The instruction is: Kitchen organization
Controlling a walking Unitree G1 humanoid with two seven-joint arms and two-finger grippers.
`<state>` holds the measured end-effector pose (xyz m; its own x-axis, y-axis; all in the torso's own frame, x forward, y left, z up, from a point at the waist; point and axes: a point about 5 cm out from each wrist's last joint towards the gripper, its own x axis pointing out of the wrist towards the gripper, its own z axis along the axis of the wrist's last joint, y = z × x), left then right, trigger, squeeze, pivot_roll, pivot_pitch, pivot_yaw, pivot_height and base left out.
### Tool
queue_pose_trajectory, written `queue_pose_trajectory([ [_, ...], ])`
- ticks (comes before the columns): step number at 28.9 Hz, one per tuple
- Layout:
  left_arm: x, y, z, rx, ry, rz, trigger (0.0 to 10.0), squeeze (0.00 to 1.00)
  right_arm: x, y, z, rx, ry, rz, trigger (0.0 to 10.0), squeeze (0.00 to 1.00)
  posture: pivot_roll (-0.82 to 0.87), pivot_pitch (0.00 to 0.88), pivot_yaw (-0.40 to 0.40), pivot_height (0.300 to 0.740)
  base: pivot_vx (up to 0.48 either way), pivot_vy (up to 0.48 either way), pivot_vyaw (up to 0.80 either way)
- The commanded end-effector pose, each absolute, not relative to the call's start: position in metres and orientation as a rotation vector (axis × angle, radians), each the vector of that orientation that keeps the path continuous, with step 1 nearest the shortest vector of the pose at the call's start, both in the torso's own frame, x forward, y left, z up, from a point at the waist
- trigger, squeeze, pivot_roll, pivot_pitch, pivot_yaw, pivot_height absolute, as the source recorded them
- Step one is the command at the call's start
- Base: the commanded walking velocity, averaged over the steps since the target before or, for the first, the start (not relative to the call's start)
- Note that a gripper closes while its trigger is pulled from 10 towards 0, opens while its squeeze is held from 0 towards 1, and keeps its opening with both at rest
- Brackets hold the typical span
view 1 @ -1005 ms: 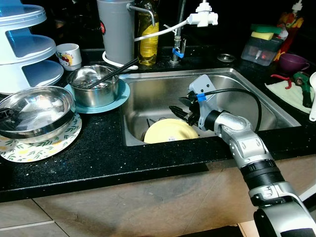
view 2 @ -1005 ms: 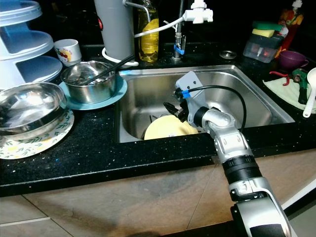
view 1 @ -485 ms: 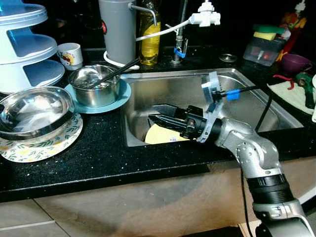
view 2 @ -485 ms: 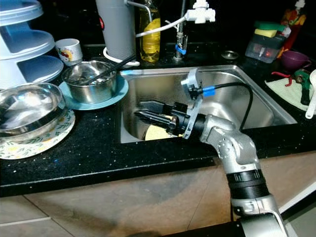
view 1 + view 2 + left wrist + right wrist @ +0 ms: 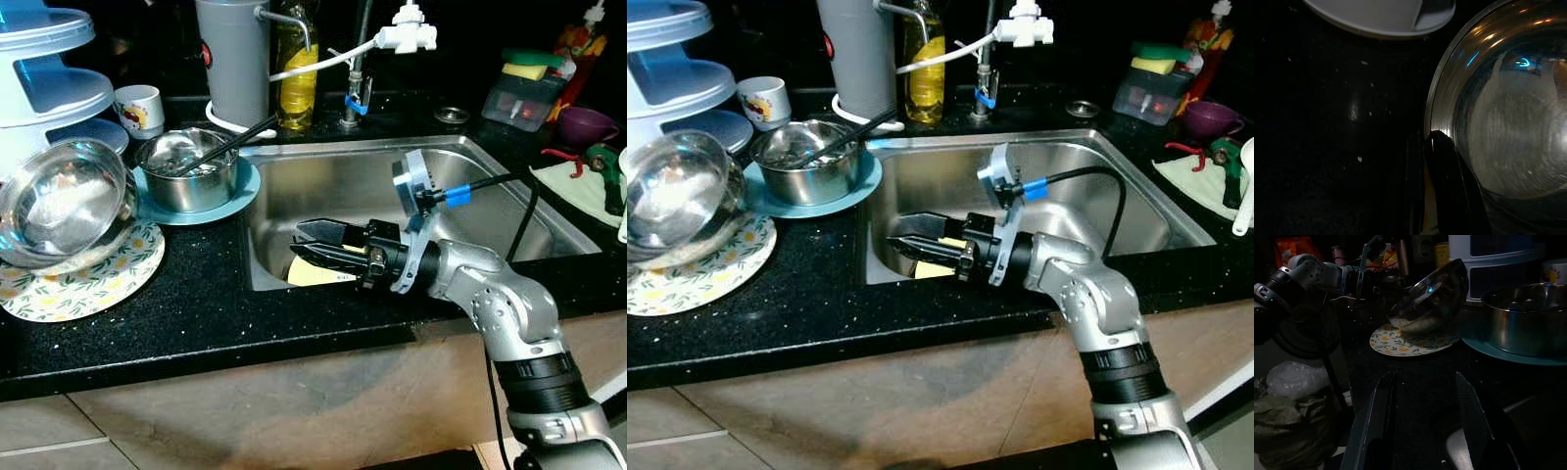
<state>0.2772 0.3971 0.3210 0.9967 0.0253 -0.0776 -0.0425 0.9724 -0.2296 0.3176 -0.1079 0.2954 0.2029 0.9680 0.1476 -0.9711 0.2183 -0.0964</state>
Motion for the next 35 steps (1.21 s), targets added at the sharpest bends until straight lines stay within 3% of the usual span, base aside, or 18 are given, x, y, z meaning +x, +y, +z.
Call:
queue_pose_trajectory([
  [1,0.276,0.397,0.333,-0.257,-0.009,0.022,0.0,0.0,0.314,-0.109,0.296,0.022,-0.2,1.359,10.0,0.0,0.04,0.199,-0.012,0.74,0.0,0.0,0.0],
  [4,0.276,0.374,0.372,-0.311,-0.249,-0.172,0.0,0.0,0.313,-0.112,0.304,0.062,-0.233,1.355,10.0,0.0,0.04,0.198,-0.013,0.74,0.0,0.0,0.0],
  [9,0.276,0.349,0.389,-0.336,-0.345,-0.34,0.0,0.0,0.312,-0.113,0.31,0.105,-0.264,1.341,10.0,0.0,0.04,0.194,-0.016,0.74,0.0,0.0,0.0],
  [11,0.283,0.325,0.393,-0.355,-0.368,-0.417,0.0,0.0,0.312,-0.116,0.317,0.152,-0.312,1.293,10.0,0.0,0.04,0.194,-0.017,0.74,0.0,0.0,0.0],
  [14,0.286,0.317,0.394,-0.371,-0.377,-0.437,0.0,0.0,0.313,-0.118,0.32,0.174,-0.33,1.265,10.0,0.0,0.04,0.194,-0.015,0.74,0.0,0.0,0.0],
  [18,0.309,0.26,0.372,-0.12,-0.32,-0.444,0.0,0.0,0.33,-0.134,0.337,0.271,-0.429,0.953,10.0,0.0,0.03,0.2,-0.012,0.74,0.0,0.0,0.0],
  [20,0.31,0.249,0.367,-0.055,-0.3,-0.455,0.0,0.0,0.333,-0.137,0.337,0.29,-0.432,0.902,10.0,0.0,0.03,0.2,-0.012,0.74,0.0,0.0,0.0],
  [26,0.319,0.199,0.361,-0.077,-0.388,-0.508,0.0,0.0,0.332,-0.144,0.334,0.364,-0.451,0.789,10.0,0.0,0.02,0.202,-0.01,0.74,0.0,0.0,0.0],
  [31,0.323,0.185,0.367,-0.056,-0.516,-0.421,0.0,0.0,0.332,-0.145,0.331,0.33,-0.44,0.72,10.0,0.0,0.02,0.205,-0.011,0.74,0.0,0.0,0.0],
  [32,0.322,0.18,0.368,-0.015,-0.552,-0.412,0.0,0.0,0.336,-0.147,0.326,0.252,-0.393,0.646,10.0,1.0,0.02,0.206,-0.011,0.74,0.0,0.0,0.0],
  [35,0.319,0.171,0.366,0.09,-0.571,-0.427,0.0,0.0,0.343,-0.152,0.319,0.138,-0.33,0.535,10.0,1.0,0.02,0.212,-0.01,0.74,0.0,0.0,0.0],
])
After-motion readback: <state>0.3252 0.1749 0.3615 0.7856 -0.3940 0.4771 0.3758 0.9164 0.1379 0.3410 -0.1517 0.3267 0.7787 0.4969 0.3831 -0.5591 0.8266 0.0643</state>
